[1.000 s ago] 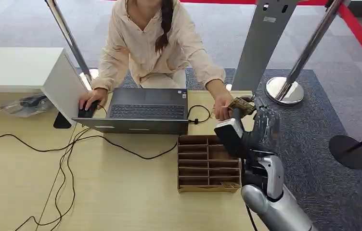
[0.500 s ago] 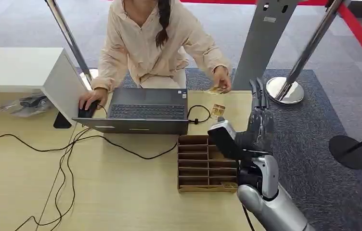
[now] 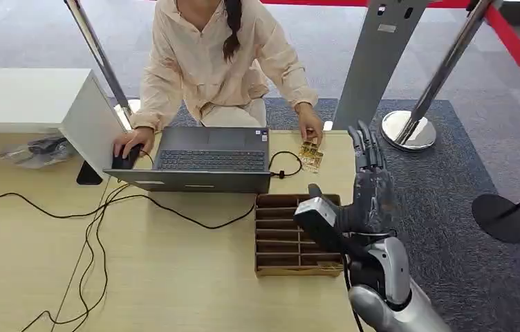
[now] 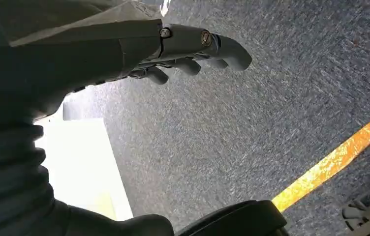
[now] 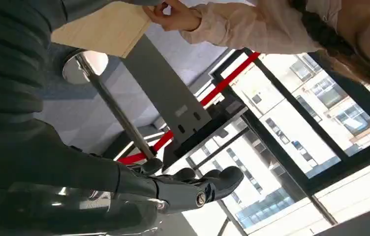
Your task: Pass the card to the sensor for recognition and then transmit it.
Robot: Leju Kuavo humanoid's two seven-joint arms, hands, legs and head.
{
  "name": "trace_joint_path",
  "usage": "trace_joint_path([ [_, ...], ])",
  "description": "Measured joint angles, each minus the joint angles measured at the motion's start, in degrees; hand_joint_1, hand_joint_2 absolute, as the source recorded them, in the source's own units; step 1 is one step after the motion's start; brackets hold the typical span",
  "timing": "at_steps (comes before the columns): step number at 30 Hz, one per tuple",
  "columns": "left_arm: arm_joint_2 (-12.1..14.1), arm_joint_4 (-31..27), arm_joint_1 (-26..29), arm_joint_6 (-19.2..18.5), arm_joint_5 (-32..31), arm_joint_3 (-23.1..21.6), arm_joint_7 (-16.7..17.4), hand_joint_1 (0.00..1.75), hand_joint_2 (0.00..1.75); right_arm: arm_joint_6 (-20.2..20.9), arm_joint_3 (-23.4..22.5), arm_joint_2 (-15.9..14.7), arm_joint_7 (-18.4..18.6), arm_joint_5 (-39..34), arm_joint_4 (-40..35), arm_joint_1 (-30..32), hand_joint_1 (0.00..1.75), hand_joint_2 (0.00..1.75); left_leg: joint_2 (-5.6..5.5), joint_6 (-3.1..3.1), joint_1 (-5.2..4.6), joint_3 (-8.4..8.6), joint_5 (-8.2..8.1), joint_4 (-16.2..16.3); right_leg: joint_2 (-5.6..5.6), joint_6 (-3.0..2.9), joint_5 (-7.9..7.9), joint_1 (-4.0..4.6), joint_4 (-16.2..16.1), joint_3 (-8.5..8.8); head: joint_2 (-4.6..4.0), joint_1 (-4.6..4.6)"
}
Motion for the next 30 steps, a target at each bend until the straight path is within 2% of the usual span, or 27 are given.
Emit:
trace_joint_path([
  [6, 0.0, 0.0, 0.0, 0.1, 0.4, 0.0, -0.1, 0.00, 1.75, 2.4, 0.4, -1.1, -0.1, 1.7, -3.7, 2.2, 0.00, 1.75, -0.01, 0.00, 0.00, 0.03, 0.00, 0.0, 0.00, 0.00, 0.00, 0.00, 0.0, 0.01, 0.00, -0.02],
  [12, 0.0, 0.0, 0.1, 0.2, 0.5, 0.0, -0.6, 0.00, 1.75, 4.1, 0.4, -4.1, 1.9, 4.0, -7.3, 5.2, 0.00, 1.75, -0.01, 0.00, -0.02, 0.03, 0.00, 0.0, 0.00, 0.00, 0.00, -0.02, 0.0, 0.02, 0.00, 0.00],
  [30, 0.0, 0.3, 0.1, 0.8, 1.3, 0.1, -0.4, 0.00, 1.75, 4.8, 0.3, -9.4, 5.1, 5.6, -10.8, 11.2, 0.00, 1.75, 0.01, 0.01, -0.02, 0.05, -0.01, 0.0, 0.00, 0.00, 0.00, -0.02, 0.0, 0.05, 0.00, 0.00],
])
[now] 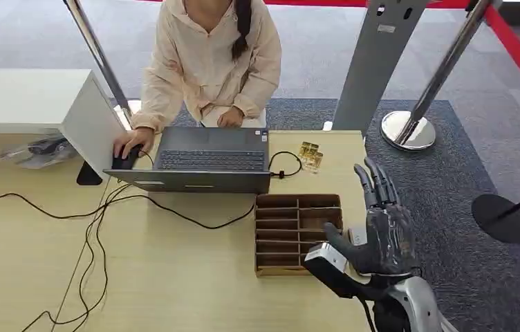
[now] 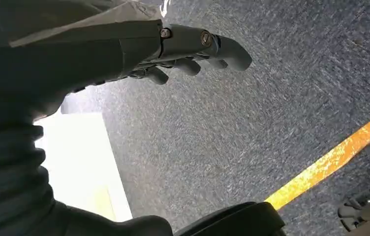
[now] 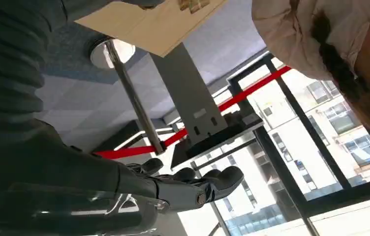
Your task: Pass the card to the sensor for recognition and then transmit it.
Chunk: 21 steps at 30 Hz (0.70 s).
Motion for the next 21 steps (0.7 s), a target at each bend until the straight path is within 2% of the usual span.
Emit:
trace_joint_path([
  [6, -0.1, 0.0, 0.1, 0.4, 0.0, 0.0, 0.2, 0.00, 1.75, 1.7, 0.3, -0.8, 0.1, -1.0, -0.3, 0.8, 0.02, 1.75, 0.00, 0.00, 0.00, 0.00, 0.00, 0.0, 0.00, 0.00, 0.00, 0.00, 0.0, 0.03, 0.00, 0.00],
  [8, -0.1, 0.0, 0.1, 0.4, 0.0, 0.0, 0.3, 0.00, 1.75, 2.3, 0.6, -0.9, 0.1, -1.0, -0.3, 0.9, 0.10, 1.75, -0.01, 0.00, 0.00, 0.01, 0.00, 0.0, 0.00, 0.00, 0.00, 0.00, 0.0, 0.04, 0.00, 0.00],
  [13, -0.2, 0.0, 0.1, 0.4, -0.1, 0.0, 0.4, 0.00, 1.75, 3.8, 2.0, -1.0, 0.1, -1.7, 0.0, 0.8, 0.14, 1.75, -0.01, 0.00, 0.00, 0.01, 0.00, 0.0, 0.00, 0.00, 0.00, 0.00, 0.0, 0.07, 0.00, 0.00],
  [14, -0.2, 0.0, 0.0, 0.4, -0.2, 0.0, 0.4, 0.00, 1.75, 5.0, 2.5, -1.0, 0.0, -2.3, 0.1, 0.8, 0.19, 1.75, -0.01, 0.00, 0.00, 0.01, 0.00, 0.0, 0.00, 0.00, 0.00, 0.00, 0.0, 0.06, 0.00, 0.00],
  [21, -0.2, 0.0, 0.0, 0.3, -1.1, 0.0, 0.4, 0.00, 1.75, 10.2, 5.8, -1.2, -0.1, -4.2, 0.4, 0.0, 0.17, 1.75, 0.00, 0.00, 0.00, 0.00, 0.00, 0.0, 0.00, 0.00, 0.00, 0.00, 0.0, 0.06, 0.00, -0.02],
])
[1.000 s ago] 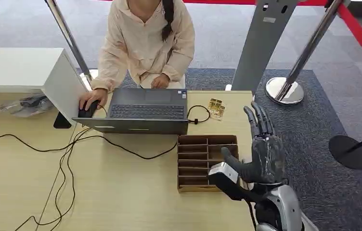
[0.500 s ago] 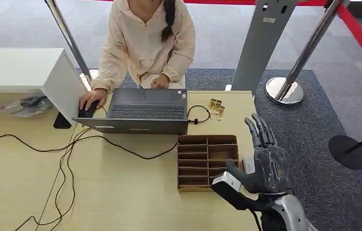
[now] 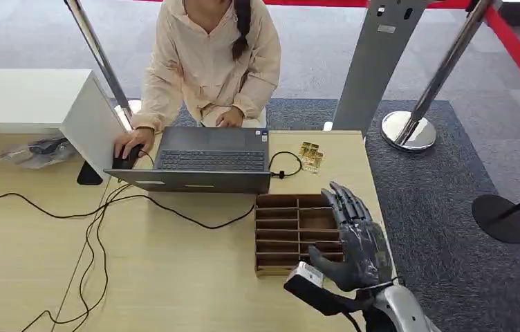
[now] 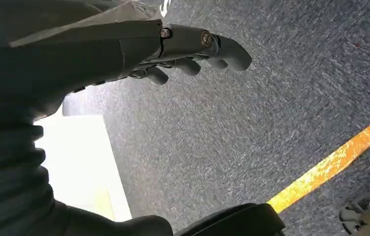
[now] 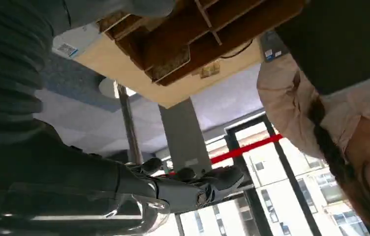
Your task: Pass the card to the sensor for recognition and then transmit it.
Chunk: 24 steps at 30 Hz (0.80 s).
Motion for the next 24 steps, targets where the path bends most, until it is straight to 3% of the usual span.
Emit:
trace_joint_path([
  [7, 0.0, 0.0, 0.0, -0.3, -0.7, 0.0, 0.0, 0.00, 1.75, 3.8, 4.2, -0.2, 0.4, -1.0, 1.4, -1.0, 0.07, 1.75, 0.01, 0.00, 0.01, 0.01, 0.00, 0.0, 0.00, 0.00, 0.00, 0.00, 0.0, 0.00, 0.00, 0.02],
  [24, 0.0, 0.0, -0.1, -0.9, -1.2, 0.0, 0.0, 0.00, 1.75, 5.0, 8.7, -0.5, 1.6, -1.6, 3.2, -1.7, 0.00, 1.75, 0.01, 0.00, 0.01, 0.00, 0.00, 0.0, 0.00, 0.01, -0.01, 0.00, 0.0, 0.00, 0.00, 0.02],
])
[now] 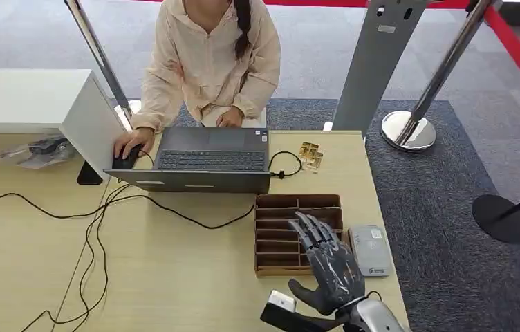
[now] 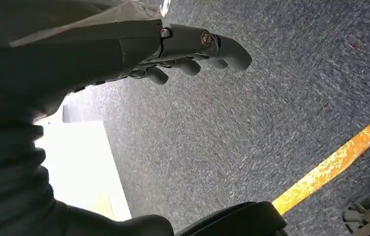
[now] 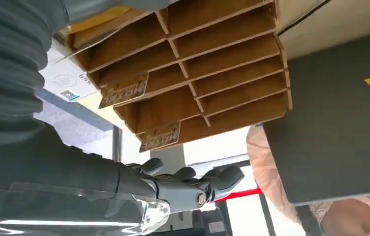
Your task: Pass the card to the sensor for recognition and then transmit it.
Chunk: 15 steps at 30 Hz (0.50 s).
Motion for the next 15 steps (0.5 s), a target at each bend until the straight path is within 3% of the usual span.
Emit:
trace_joint_path([
  [15, 0.0, 0.0, 0.0, -0.1, -0.7, 0.0, 0.0, 0.00, 1.75, 0.0, 1.0, -0.2, 1.6, -0.1, 0.0, -1.6, 0.00, 1.75, 0.00, 0.00, 0.00, 0.01, 0.00, 0.0, 0.00, 0.00, 0.00, 0.00, 0.0, 0.00, 0.00, 0.00],
])
